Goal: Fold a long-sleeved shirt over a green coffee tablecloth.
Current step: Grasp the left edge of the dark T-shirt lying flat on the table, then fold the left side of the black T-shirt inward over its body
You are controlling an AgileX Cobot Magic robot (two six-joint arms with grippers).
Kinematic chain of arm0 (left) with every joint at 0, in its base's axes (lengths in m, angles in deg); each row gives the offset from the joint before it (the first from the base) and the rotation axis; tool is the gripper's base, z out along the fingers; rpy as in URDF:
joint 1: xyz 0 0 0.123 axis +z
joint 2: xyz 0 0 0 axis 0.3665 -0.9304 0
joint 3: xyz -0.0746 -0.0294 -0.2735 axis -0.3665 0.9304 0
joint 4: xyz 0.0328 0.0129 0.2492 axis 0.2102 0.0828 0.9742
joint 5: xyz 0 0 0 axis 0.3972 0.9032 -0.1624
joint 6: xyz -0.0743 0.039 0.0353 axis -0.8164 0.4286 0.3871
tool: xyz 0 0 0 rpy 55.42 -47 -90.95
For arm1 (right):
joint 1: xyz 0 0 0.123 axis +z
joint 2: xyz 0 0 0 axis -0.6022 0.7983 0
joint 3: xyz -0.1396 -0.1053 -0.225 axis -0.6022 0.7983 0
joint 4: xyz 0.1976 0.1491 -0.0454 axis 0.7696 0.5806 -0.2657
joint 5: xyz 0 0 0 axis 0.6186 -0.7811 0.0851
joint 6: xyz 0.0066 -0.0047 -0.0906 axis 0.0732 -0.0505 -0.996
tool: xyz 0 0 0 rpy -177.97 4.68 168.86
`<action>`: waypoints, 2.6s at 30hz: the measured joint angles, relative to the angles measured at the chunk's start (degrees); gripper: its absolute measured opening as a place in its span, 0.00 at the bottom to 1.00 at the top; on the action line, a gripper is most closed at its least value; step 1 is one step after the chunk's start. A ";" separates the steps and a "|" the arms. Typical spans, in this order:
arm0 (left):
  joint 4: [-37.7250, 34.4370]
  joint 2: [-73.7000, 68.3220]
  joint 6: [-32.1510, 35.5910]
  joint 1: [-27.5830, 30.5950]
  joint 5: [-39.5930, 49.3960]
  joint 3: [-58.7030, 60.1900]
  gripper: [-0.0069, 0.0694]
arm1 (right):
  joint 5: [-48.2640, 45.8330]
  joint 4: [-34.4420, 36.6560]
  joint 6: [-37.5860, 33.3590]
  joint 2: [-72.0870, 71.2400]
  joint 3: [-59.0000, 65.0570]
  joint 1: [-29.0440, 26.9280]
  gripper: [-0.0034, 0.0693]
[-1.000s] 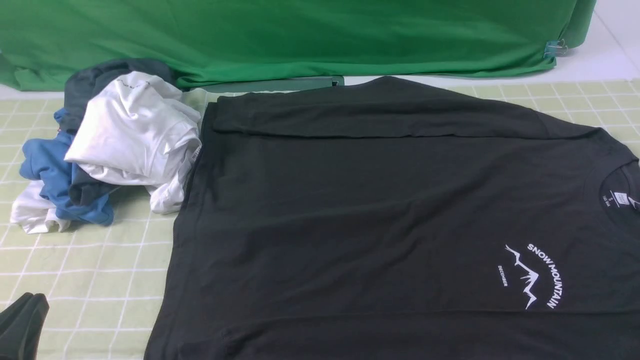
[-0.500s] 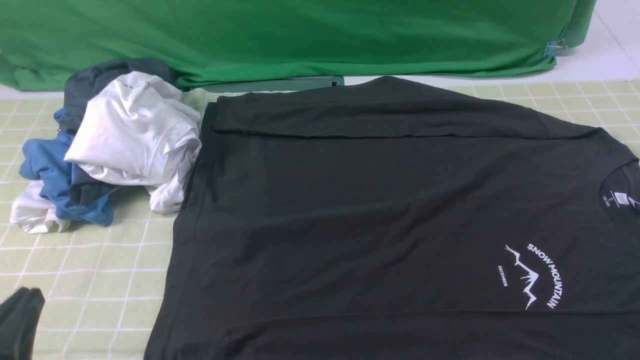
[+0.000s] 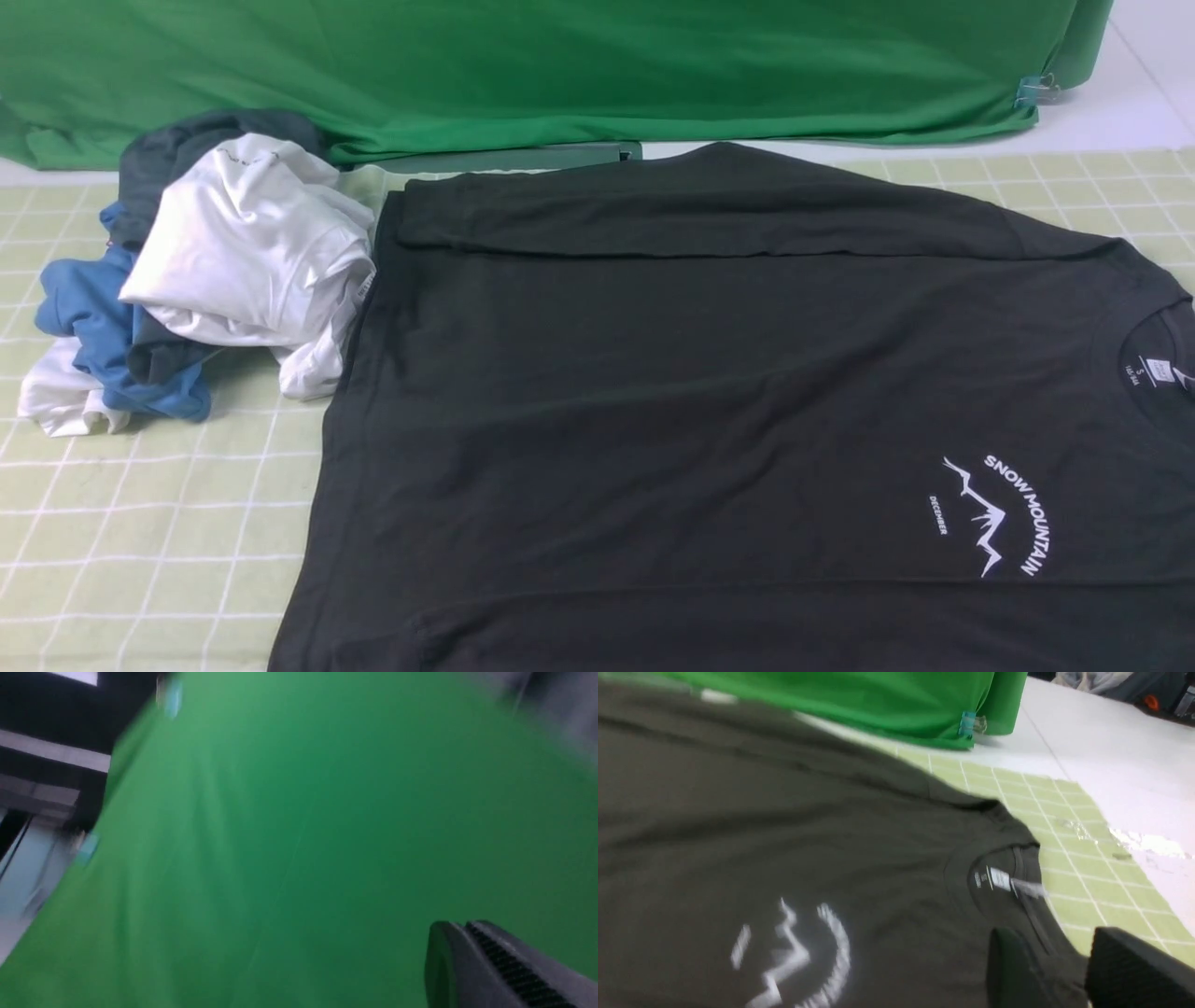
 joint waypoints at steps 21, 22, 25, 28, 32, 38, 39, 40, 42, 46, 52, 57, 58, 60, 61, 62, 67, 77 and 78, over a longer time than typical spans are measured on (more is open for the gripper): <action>-1.87 -58.58 18.77 -0.17 85.61 -40.70 0.10 | 14.49 2.06 33.86 -0.02 -3.37 1.97 0.24; -1.35 -61.33 19.27 -0.81 85.94 -39.87 0.10 | 10.46 2.06 31.69 0.12 -5.89 3.14 0.18; 2.22 -67.34 17.59 -5.48 85.26 -38.48 0.09 | -0.02 2.06 23.06 3.68 -14.58 7.29 0.07; 6.64 -70.42 13.51 -11.41 82.94 -38.04 0.09 | -6.99 2.06 18.38 9.75 -22.01 11.38 0.05; 12.42 -74.25 10.03 -20.57 80.57 -37.98 0.09 | -13.06 2.06 15.24 18.99 -29.30 16.84 0.05; 16.12 -77.59 6.12 -23.78 75.69 -37.98 0.19 | -15.11 2.29 13.38 28.14 -31.60 23.04 0.05; 16.79 -78.03 5.97 -23.84 75.38 -37.98 0.22 | -15.25 2.29 13.38 28.95 -31.60 23.81 0.05; 17.34 -78.46 5.89 -23.88 75.20 -37.98 0.25 | -15.31 2.31 13.38 29.45 -31.60 24.47 0.05; 18.40 -79.78 5.54 -23.88 74.80 -37.98 0.36 | -15.36 2.36 13.38 30.24 -31.60 25.30 0.05; 18.66 -83.04 5.54 -23.88 74.10 -37.98 0.59 | -15.30 2.43 13.31 30.68 -31.60 25.96 0.05; 17.57 -87.26 5.94 -23.88 73.98 -37.98 0.73 | -14.72 2.43 13.25 30.68 -31.60 26.03 0.05; 14.55 -88.19 8.81 -23.88 73.91 -37.98 0.61 | -14.72 2.43 13.25 30.68 -31.60 26.03 0.05; 13.83 -88.23 9.20 -23.88 73.84 -37.98 0.52 | -14.72 2.43 13.25 30.68 -31.60 26.03 0.05; 13.50 -88.23 9.25 -23.88 73.98 -37.98 0.39 | -14.72 2.43 13.25 30.68 -31.60 26.03 0.05; 13.46 -88.23 9.46 -23.88 74.24 -37.98 0.31 | -14.72 2.43 13.25 30.68 -31.60 26.03 0.05; 13.47 -88.23 9.85 -23.88 74.67 -37.98 0.24 | -14.72 2.43 13.25 30.68 -31.60 26.03 0.05; 13.18 -88.23 11.58 -23.88 78.75 -38.97 0.12 | -14.67 2.43 13.25 30.68 -31.60 26.03 0.05; 15.56 -81.25 12.16 -23.94 83.88 -47.56 0.11 | -14.67 2.43 13.25 30.68 -31.60 26.05 0.06; 16.28 -80.55 12.16 -23.94 84.24 -49.70 0.11 | -14.67 2.43 13.25 30.68 -31.60 26.05 0.06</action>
